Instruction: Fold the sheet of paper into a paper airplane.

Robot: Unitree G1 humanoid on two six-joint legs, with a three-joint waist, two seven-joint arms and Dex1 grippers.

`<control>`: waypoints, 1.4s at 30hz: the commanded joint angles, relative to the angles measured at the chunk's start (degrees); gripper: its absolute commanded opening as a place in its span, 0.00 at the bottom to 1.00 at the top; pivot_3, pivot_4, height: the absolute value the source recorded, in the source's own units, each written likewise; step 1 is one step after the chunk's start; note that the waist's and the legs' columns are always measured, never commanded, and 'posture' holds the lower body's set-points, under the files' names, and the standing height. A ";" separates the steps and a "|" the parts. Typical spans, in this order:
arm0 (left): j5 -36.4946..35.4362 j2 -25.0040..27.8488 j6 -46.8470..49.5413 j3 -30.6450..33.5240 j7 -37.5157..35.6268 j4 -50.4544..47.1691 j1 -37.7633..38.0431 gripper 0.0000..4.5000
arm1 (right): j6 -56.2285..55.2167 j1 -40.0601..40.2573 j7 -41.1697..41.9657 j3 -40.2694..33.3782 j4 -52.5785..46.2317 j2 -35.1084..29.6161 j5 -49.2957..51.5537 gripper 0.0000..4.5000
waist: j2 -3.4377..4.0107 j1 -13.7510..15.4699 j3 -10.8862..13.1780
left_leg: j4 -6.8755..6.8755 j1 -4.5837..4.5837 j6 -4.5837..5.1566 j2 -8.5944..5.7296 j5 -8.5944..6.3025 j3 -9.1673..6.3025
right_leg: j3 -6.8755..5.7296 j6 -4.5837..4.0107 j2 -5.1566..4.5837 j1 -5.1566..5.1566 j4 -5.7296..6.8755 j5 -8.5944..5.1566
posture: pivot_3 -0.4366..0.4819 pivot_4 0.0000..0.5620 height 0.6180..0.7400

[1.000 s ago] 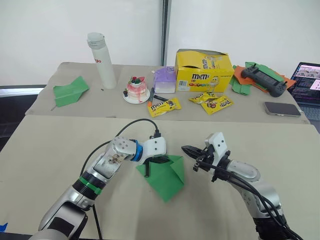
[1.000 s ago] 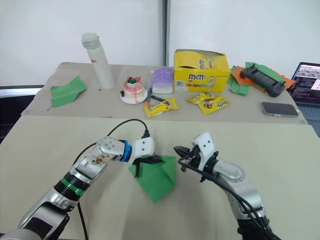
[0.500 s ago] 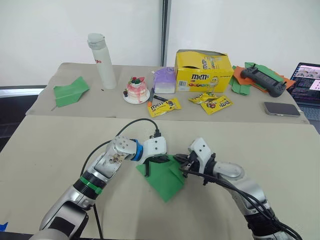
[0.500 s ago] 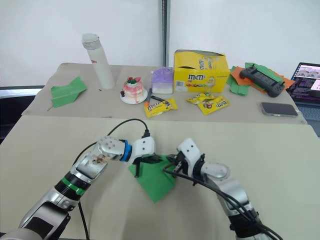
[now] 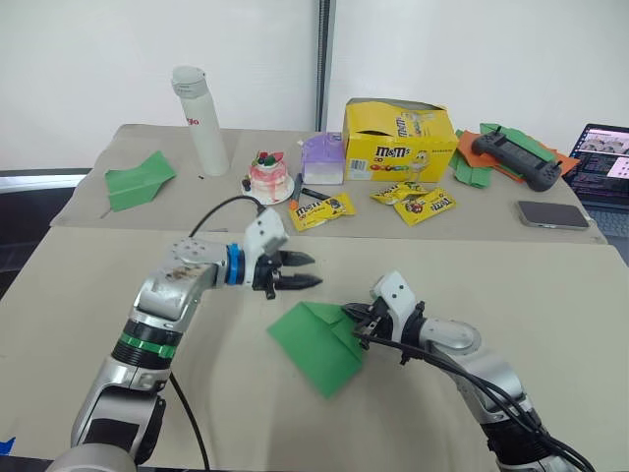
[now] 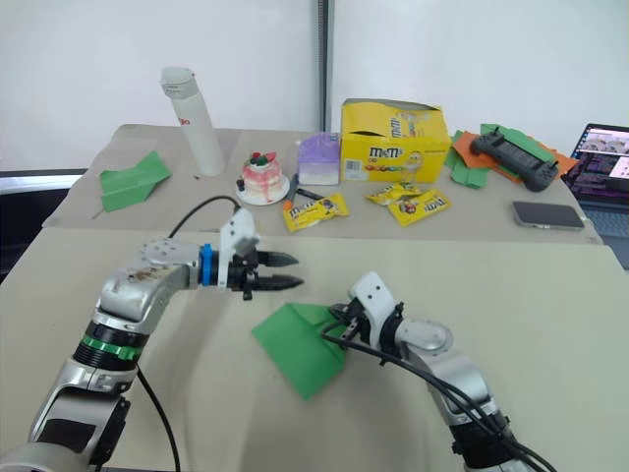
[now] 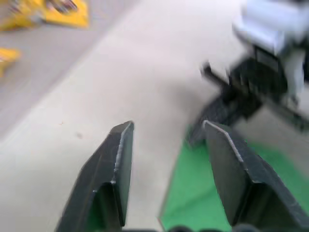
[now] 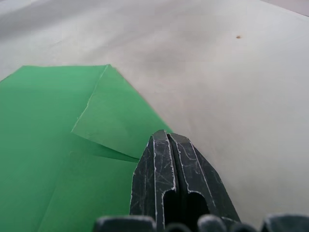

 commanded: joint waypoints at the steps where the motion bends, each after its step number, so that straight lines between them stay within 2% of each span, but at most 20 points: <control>1: 0.67 -1.80 -0.74 -1.25 3.52 0.99 1.00 0.18 | 2.18 1.34 0.24 1.80 0.62 -0.10 -0.52 0.00 | 0.00 -0.02 0.00 | -0.01 0.01 0.00 0.00 0.00 0.00 | 0.00 0.00 0.00 0.00 0.00 0.00 | 0.48 0.27 1.00; 4: 2.40 -3.66 -1.16 -3.90 6.34 1.39 3.17 0.00 | 2.10 1.24 0.16 1.83 0.61 -0.06 -0.55 0.00 | 0.00 -0.03 0.00 | -0.01 0.03 0.00 0.00 0.00 0.00 | 0.01 0.00 0.00 0.01 0.00 0.00 | 0.48 0.27 1.00; 7: 4.86 -3.26 -2.78 -8.01 6.99 -0.14 6.15 0.00 | 2.13 1.27 -0.07 1.59 0.34 -0.09 -0.51 0.00 | 0.00 -0.02 0.00 | -0.02 0.03 0.00 0.00 0.00 0.00 | 0.02 -0.01 0.01 0.00 0.01 0.00 | 0.48 0.27 1.00; 17: 6.87 -3.48 -3.58 -11.05 9.94 0.40 11.22 0.00 | 1.19 0.03 -0.88 1.07 0.40 0.57 -0.79 0.00 | 0.00 -0.01 -0.01 | -0.05 0.15 0.00 0.00 0.00 0.01 | 0.03 -0.03 0.01 0.10 0.01 -0.01 | 0.48 0.27 1.00; 22: 7.29 -3.96 -4.34 -11.00 11.36 1.44 12.22 0.00 | -0.74 -1.78 -1.16 0.73 0.20 2.44 -0.57 0.00 | 0.00 0.05 -0.02 | -0.06 0.19 0.00 0.00 0.00 0.01 | 0.03 -0.03 0.01 0.11 0.01 -0.02 | 0.48 0.27 1.00; 30: 7.25 -3.67 -4.44 -10.92 11.67 2.22 12.61 0.00 | 3.93 -3.50 -5.36 2.79 2.68 5.55 -3.53 0.00 | 0.01 0.02 -0.04 | -0.06 0.19 -0.01 0.00 0.01 0.00 | 0.03 -0.04 0.01 0.11 0.03 -0.02 | 0.48 0.27 1.00; 35: 7.87 -3.25 -4.81 -11.34 11.86 2.25 12.67 0.00 | 7.16 -2.06 -6.59 0.36 2.23 3.30 -4.12 0.00 | 0.04 0.09 -0.21 | -0.08 0.27 -0.01 0.00 0.01 0.00 | 0.02 -0.04 0.01 0.20 0.01 -0.02 | 0.48 0.27 1.00; 42: 7.63 -4.07 -6.06 -10.92 12.80 2.80 12.52 0.00 | 5.59 -0.56 -5.57 -4.56 1.74 -0.95 -3.28 0.00 | 0.04 0.25 -0.21 | -0.13 0.68 -0.01 -0.01 0.00 -0.01 | 0.00 -0.02 0.00 0.80 -0.28 -0.05 | 0.48 0.27 1.00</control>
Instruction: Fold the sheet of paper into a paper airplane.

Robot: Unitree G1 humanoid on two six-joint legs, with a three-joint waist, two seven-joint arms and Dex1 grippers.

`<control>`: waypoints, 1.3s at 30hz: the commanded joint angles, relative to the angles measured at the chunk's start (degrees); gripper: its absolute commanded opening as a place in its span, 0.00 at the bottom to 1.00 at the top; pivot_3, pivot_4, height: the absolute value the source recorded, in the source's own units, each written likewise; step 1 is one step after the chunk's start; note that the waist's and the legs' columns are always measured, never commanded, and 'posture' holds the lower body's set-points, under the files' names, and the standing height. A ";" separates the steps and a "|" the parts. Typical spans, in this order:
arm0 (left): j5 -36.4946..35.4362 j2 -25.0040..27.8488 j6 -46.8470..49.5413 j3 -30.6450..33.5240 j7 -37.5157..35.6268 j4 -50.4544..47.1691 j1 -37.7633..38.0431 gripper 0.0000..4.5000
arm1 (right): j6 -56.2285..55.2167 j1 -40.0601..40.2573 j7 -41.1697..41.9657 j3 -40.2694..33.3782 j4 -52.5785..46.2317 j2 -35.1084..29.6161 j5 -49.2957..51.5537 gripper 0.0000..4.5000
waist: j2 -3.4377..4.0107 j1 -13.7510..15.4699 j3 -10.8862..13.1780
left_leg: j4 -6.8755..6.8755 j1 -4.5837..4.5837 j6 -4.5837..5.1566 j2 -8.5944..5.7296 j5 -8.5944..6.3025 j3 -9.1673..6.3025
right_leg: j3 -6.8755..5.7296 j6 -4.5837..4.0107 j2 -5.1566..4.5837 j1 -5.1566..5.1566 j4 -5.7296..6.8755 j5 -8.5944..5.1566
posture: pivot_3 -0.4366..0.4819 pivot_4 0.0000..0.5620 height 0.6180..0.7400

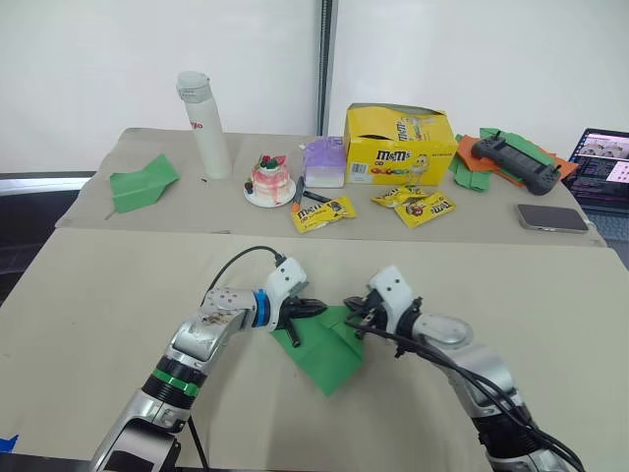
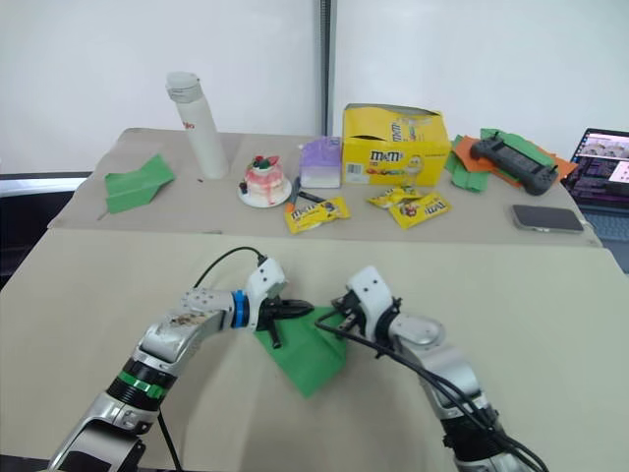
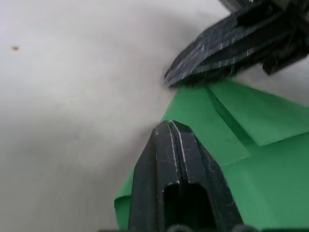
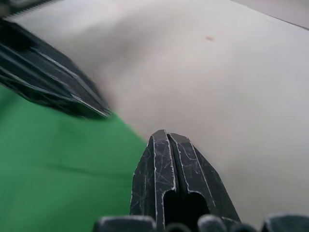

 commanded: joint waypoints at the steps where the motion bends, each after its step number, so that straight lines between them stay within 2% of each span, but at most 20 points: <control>1: 1.54 0.02 -0.08 -0.21 1.62 1.60 0.94 0.00 | 0.28 0.76 -0.02 -2.96 1.46 -2.02 -0.24 0.00 | 0.00 0.00 0.00 | 0.00 0.00 0.00 0.00 0.00 0.00 | 0.00 0.00 0.00 0.01 -0.01 0.00 | 0.48 0.27 1.00; 5: 1.42 -0.61 -0.08 -0.43 2.06 1.73 0.80 0.00 | -5.25 -0.86 2.29 -4.86 -0.56 -0.59 2.54 0.00 | 0.00 -0.07 0.01 | 0.00 -0.05 0.00 -0.01 0.00 -0.01 | 0.01 0.00 0.00 -0.02 -0.02 0.00 | 0.48 0.27 1.00; 17: -0.87 -1.68 3.54 2.13 4.44 -0.77 2.17 0.00 | -3.87 -0.28 2.04 3.53 0.71 1.88 -1.10 0.00 | 0.00 -0.27 0.01 | -0.05 -0.10 0.00 0.00 0.00 -0.05 | -0.01 0.00 0.00 -0.04 -0.12 0.00 | 0.48 0.27 1.00; 30: -7.36 3.31 16.09 14.72 9.52 -2.62 4.63 0.00 | -3.55 -0.74 2.07 4.77 2.81 2.15 -2.38 0.00 | 0.00 -0.85 0.00 | -0.17 0.01 0.00 0.03 0.00 -0.09 | -0.02 -0.01 0.04 -0.03 -0.13 0.00 | 0.48 0.27 1.00; 35: -12.57 0.68 14.29 19.58 9.32 -5.40 3.24 0.00 | -4.79 -0.73 2.24 4.33 2.78 2.16 -2.29 0.00 | 0.00 -0.91 0.01 | -0.21 -0.03 0.00 0.04 0.00 -0.10 | -0.03 -0.01 0.03 -0.06 -0.14 0.00 | 0.48 0.27 1.00; 39: -15.12 -1.34 12.62 18.71 6.92 -6.69 0.86 0.00 | -8.22 -2.07 3.47 1.62 0.71 1.79 -0.76 0.00 | -0.01 -0.28 0.06 | -0.20 -0.17 -0.01 0.02 0.00 -0.10 | -0.06 -0.02 0.00 -0.11 -0.25 0.00 | 0.48 0.27 1.00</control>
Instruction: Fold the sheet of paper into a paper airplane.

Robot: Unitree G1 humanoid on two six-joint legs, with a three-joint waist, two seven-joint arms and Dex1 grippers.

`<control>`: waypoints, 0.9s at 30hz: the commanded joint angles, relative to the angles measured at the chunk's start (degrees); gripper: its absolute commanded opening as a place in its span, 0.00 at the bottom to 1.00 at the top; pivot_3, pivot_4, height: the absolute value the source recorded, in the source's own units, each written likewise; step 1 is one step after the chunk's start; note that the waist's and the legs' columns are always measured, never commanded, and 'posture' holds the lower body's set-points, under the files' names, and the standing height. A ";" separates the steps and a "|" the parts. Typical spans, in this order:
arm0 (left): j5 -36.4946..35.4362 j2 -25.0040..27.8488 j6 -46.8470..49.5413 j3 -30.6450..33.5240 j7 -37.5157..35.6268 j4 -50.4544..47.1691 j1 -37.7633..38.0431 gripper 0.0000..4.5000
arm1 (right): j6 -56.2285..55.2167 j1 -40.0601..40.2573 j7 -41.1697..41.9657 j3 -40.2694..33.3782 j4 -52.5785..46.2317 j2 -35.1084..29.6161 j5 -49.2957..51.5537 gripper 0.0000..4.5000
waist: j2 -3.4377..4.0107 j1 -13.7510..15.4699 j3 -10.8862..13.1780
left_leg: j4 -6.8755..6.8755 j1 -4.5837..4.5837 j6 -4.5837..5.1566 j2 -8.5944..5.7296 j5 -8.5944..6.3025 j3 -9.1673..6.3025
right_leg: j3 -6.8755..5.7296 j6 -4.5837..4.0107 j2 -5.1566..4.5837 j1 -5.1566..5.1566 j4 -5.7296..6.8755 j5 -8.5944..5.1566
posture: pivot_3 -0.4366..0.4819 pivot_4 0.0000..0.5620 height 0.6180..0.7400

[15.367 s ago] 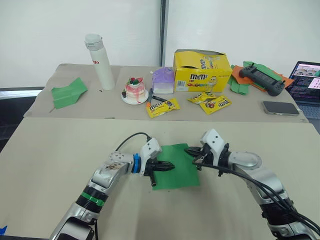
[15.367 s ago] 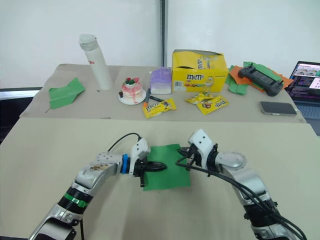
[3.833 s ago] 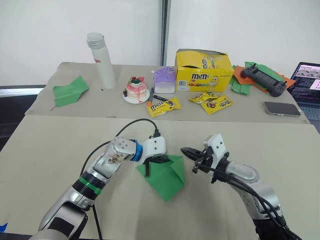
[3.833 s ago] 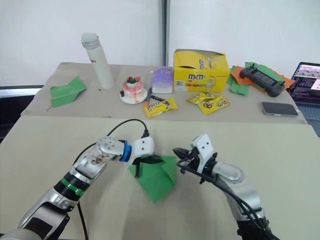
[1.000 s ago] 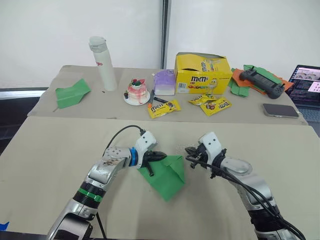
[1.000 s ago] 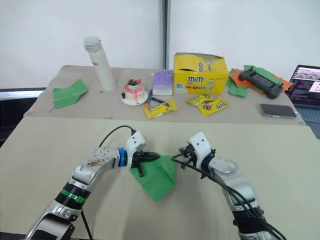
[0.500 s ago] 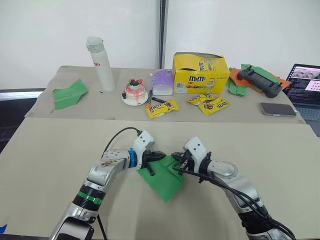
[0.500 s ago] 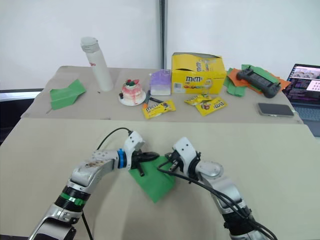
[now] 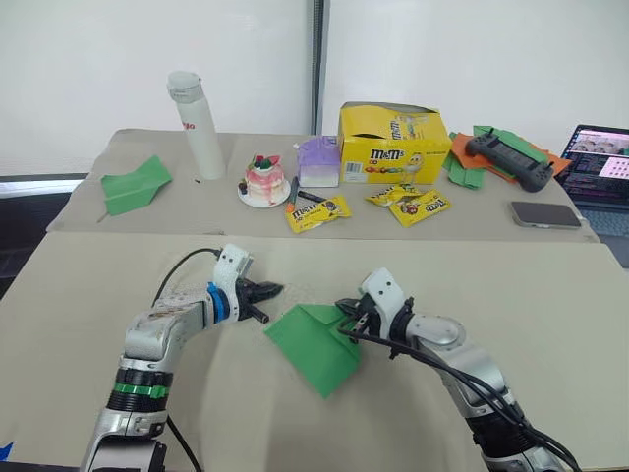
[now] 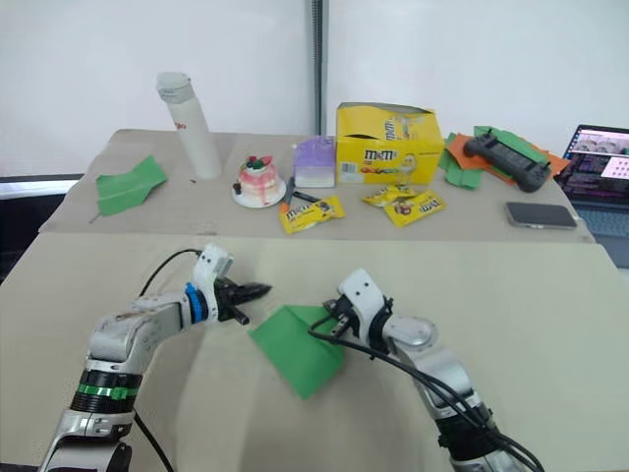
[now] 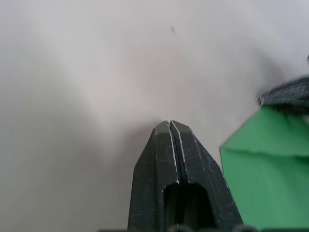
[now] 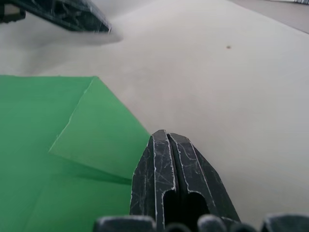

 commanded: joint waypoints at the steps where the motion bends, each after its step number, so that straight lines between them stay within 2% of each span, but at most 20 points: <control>1: -3.33 -1.63 -1.22 -1.10 -2.66 -3.12 -3.44 0.00 | -2.40 -1.09 1.19 -2.64 -2.42 -1.05 0.95 0.00 | -0.02 0.35 0.04 | 0.02 -0.12 0.00 -0.02 0.00 0.00 | 0.00 0.00 -0.02 -0.10 0.00 0.00 | 0.48 0.27 1.00; 3: -2.47 -0.98 -2.39 -4.11 -4.86 -3.29 -4.23 0.00 | -2.42 -1.32 1.71 -3.69 -3.08 -2.06 1.09 0.00 | -0.01 0.37 0.04 | 0.06 -0.31 -0.01 -0.04 0.00 -0.01 | 0.01 0.00 -0.02 -0.27 0.00 0.01 | 0.48 0.27 1.00; 5: 2.16 1.02 -7.05 -10.30 -7.71 -2.41 -4.74 0.00 | -2.80 -1.03 3.33 -5.95 -3.89 -4.56 1.70 0.00 | 0.00 0.30 0.04 | 0.03 -0.37 -0.01 -0.07 0.00 -0.01 | 0.04 0.01 -0.03 -0.36 -0.02 0.01 | 0.48 0.27 1.00; 8: 7.04 1.79 -12.38 -15.58 -8.24 0.33 -5.26 0.00 | -4.24 0.77 6.28 -9.85 -3.82 -9.56 2.59 0.00 | 0.03 0.33 0.07 | -0.04 -0.40 0.00 -0.09 0.00 0.00 | 0.06 0.01 -0.03 -0.42 -0.09 0.01 | 0.48 0.27 1.00; 12: 9.23 1.71 -15.71 -19.18 -10.21 1.68 -4.35 0.00 | -4.28 7.02 12.34 -13.60 -4.75 -17.60 4.54 0.00 | 0.02 0.65 0.08 | -0.03 -0.52 0.00 -0.09 0.00 0.00 | 0.05 0.01 -0.03 -0.49 -0.12 0.01 | 0.48 0.27 1.00; 15: 10.21 1.97 -16.87 -19.98 -10.90 2.57 -4.16 0.00 | -2.97 11.85 16.10 -13.03 -8.40 -20.40 7.19 0.00 | 0.03 0.40 0.08 | 0.01 -0.68 0.01 -0.09 0.00 0.00 | 0.07 0.01 -0.02 -0.62 -0.09 0.01 | 0.48 0.27 1.00; 20: 11.05 2.36 -17.87 -20.45 -12.06 4.01 -3.94 0.00 | -0.24 16.29 16.70 -9.59 -13.66 -18.91 9.84 0.00 | 0.03 0.04 0.08 | 0.03 -0.60 0.01 -0.04 0.00 -0.02 | 0.10 0.01 0.05 -0.61 0.04 0.00 | 0.48 0.27 1.00; 27: 11.45 2.11 -17.78 -20.29 -12.02 4.03 -2.96 0.00 | 1.43 15.71 14.21 -6.97 -13.75 -13.01 11.89 0.00 | 0.02 0.22 0.08 | 0.06 -0.58 0.01 -0.05 0.00 -0.02 | 0.10 0.01 0.03 -0.58 0.02 0.00 | 0.48 0.27 1.00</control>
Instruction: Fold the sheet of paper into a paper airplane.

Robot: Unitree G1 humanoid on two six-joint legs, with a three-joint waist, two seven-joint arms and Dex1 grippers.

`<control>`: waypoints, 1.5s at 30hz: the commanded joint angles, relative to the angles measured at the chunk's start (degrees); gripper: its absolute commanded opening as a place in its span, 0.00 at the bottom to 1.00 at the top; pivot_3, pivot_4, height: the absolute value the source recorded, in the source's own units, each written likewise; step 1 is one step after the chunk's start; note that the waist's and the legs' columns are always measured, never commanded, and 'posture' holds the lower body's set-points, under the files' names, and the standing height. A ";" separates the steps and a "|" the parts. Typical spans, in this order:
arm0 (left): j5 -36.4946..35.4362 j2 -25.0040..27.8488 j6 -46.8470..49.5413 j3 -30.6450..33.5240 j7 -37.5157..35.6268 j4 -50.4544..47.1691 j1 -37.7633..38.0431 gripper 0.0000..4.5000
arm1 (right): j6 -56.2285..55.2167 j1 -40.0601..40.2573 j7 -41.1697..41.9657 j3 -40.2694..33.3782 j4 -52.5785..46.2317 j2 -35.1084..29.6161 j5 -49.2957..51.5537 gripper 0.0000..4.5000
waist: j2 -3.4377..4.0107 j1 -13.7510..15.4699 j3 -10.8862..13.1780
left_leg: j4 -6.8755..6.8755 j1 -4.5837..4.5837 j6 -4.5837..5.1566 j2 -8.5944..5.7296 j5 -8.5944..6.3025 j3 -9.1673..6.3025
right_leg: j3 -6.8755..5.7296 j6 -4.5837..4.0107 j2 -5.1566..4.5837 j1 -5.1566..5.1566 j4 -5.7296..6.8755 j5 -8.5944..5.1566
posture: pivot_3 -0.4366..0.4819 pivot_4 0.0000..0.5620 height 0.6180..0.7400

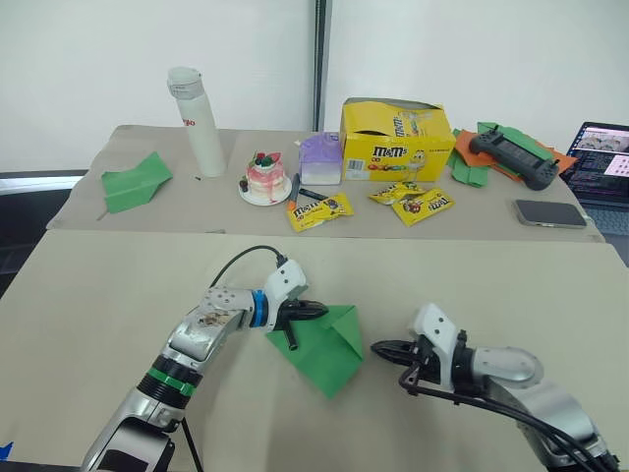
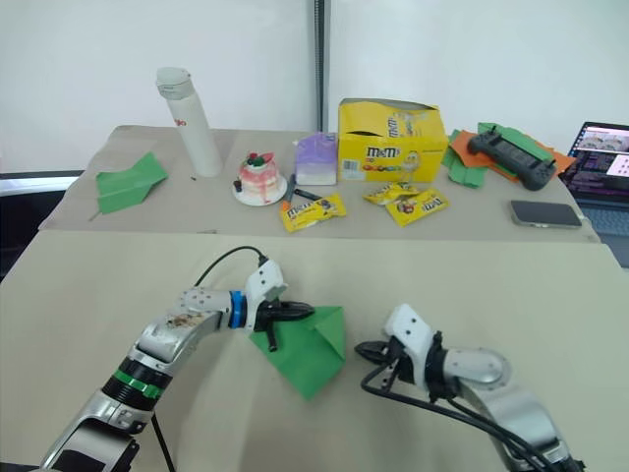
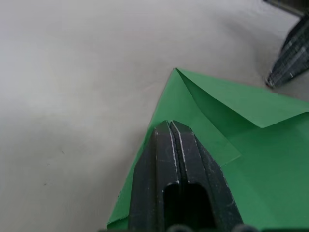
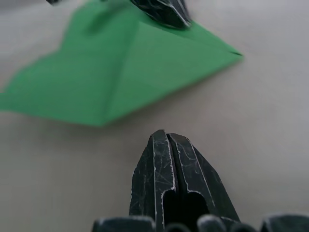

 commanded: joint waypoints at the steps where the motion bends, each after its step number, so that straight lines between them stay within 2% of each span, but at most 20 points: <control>1: 0.58 0.09 -0.14 -0.06 -0.11 0.07 0.94 0.00 | 1.13 -0.70 -1.12 0.12 -0.35 1.95 2.06 0.00 | 0.00 0.04 0.00 | 0.00 0.00 0.00 0.00 0.00 0.00 | 0.00 0.00 0.00 0.00 0.00 0.00 | 0.48 0.27 1.00; 6: 0.33 0.28 0.52 -0.06 -0.22 -0.48 1.54 0.00 | 1.47 -2.56 -2.19 -1.22 0.63 4.32 3.87 0.00 | 0.00 0.09 0.00 | 0.01 0.00 0.00 -0.01 0.00 0.00 | -0.01 0.00 0.00 -0.01 0.01 0.00 | 0.48 0.27 1.00; 8: -1.71 0.25 4.15 0.72 -0.49 -1.66 2.12 0.00 | 2.06 -3.86 -3.12 -2.33 0.84 5.87 5.68 0.00 | 0.00 -0.02 0.00 | 0.00 0.00 0.00 0.00 0.00 0.00 | -0.01 0.00 0.00 -0.01 0.02 0.00 | 0.48 0.27 1.00; 12: -10.46 -0.15 15.65 4.80 -0.94 -6.98 3.46 0.00 | 4.73 -8.16 -4.53 -3.10 2.85 9.82 9.55 0.00 | 0.01 -0.11 0.00 | 0.00 -0.01 0.00 0.01 0.00 -0.01 | 0.00 0.00 0.00 -0.05 0.09 0.00 | 0.48 0.27 1.00; 16: -13.81 -0.54 19.90 6.22 -0.27 -9.02 4.01 0.00 | 4.44 -10.20 -4.86 -1.39 4.92 10.92 8.59 0.00 | 0.03 0.26 0.02 | 0.01 -0.04 0.00 0.01 0.00 -0.02 | -0.03 0.00 -0.01 -0.07 0.09 0.00 | 0.48 0.27 1.00; 29: -13.99 -3.85 20.55 4.80 4.20 -9.35 3.38 0.00 | 1.17 -15.71 -3.95 1.35 13.20 11.89 4.93 0.00 | 0.03 0.11 0.02 | 0.04 -0.07 -0.01 0.00 0.00 -0.02 | -0.02 -0.01 -0.01 -0.11 0.12 0.00 | 0.48 0.27 1.00; 32: -12.40 -2.79 19.30 3.26 4.14 -9.27 3.37 0.00 | 0.59 -16.45 -3.42 1.87 14.26 12.07 4.35 0.00 | 0.03 0.09 0.02 | 0.03 -0.07 -0.01 0.00 0.00 -0.02 | -0.02 0.00 -0.01 -0.11 0.11 0.00 | 0.48 0.27 1.00; 39: -12.85 -0.02 19.26 4.59 3.68 -10.32 4.77 0.00 | 0.07 -16.63 -3.47 3.08 14.38 12.87 3.88 0.00 | 0.03 0.03 0.01 | 0.04 -0.06 -0.01 0.00 0.00 -0.02 | -0.02 -0.01 0.00 -0.12 0.17 0.00 | 0.48 0.27 1.00; 41: -15.01 1.01 20.00 6.23 2.54 -12.03 5.13 0.00 | 0.04 -16.57 -3.49 3.06 14.45 12.91 3.78 0.00 | 0.04 0.03 0.02 | 0.04 -0.06 -0.01 0.01 0.00 -0.02 | -0.02 -0.01 -0.01 -0.13 0.17 0.00 | 0.48 0.27 1.00; 45: -24.13 7.52 22.19 12.31 -7.05 -16.65 4.15 0.00 | -0.27 -16.68 -3.02 2.43 15.13 12.39 3.48 0.00 | 0.04 -0.12 0.07 | 0.04 -0.12 -0.02 0.02 0.01 -0.02 | -0.02 -0.02 0.00 -0.26 0.32 -0.01 | 0.48 0.27 1.00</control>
